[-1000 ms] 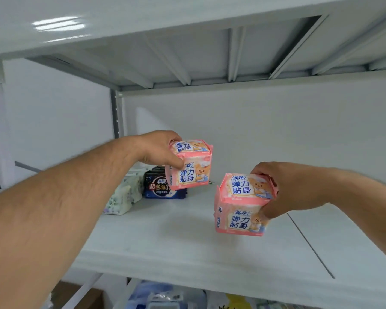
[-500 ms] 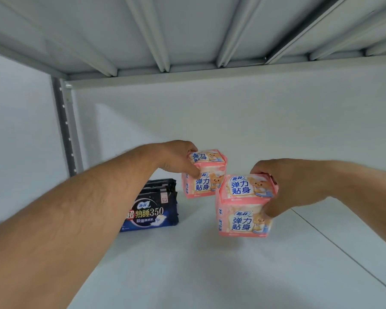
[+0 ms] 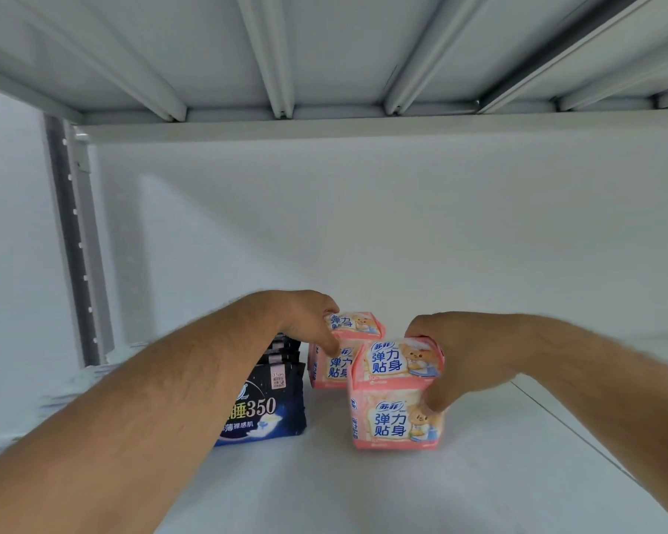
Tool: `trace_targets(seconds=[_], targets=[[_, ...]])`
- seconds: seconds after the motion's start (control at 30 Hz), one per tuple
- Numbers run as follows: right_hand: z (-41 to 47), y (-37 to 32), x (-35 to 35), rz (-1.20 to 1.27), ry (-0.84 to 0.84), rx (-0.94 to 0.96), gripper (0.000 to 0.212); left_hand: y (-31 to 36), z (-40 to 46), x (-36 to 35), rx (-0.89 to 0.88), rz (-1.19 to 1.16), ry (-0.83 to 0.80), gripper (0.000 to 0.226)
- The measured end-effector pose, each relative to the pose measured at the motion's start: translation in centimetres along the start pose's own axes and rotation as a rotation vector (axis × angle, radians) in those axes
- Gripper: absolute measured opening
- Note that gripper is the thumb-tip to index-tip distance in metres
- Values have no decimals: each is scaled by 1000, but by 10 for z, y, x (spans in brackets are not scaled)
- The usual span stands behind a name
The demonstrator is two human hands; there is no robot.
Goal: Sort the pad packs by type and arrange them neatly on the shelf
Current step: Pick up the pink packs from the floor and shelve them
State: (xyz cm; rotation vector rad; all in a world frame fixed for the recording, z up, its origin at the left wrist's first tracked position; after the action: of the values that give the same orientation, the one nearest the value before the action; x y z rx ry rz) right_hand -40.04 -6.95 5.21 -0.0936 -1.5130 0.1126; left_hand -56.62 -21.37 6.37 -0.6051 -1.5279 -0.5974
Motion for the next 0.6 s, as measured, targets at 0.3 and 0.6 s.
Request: trace_targets(seconds=[0.3, 0.6], targets=[[26, -1, -15, 77, -19, -20, 71, -6, 0, -8, 59, 106, -73, 73], [28, -15, -15, 222, -65, -80, 60, -14, -9, -2, 37, 116, -105, 51]])
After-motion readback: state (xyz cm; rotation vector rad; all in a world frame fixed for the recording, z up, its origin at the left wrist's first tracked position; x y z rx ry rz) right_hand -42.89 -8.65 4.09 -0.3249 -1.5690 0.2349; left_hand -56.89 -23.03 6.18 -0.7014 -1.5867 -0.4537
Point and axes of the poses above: each hand's wrist, its own z-axis towards the middle knuckle, its own x-axis out of the back of the hand, y = z × x, the point moved 5 cm from there along z, towards the middle knuckle, and after that the axes turned 6 degrees about z, right-handed, at the moved point
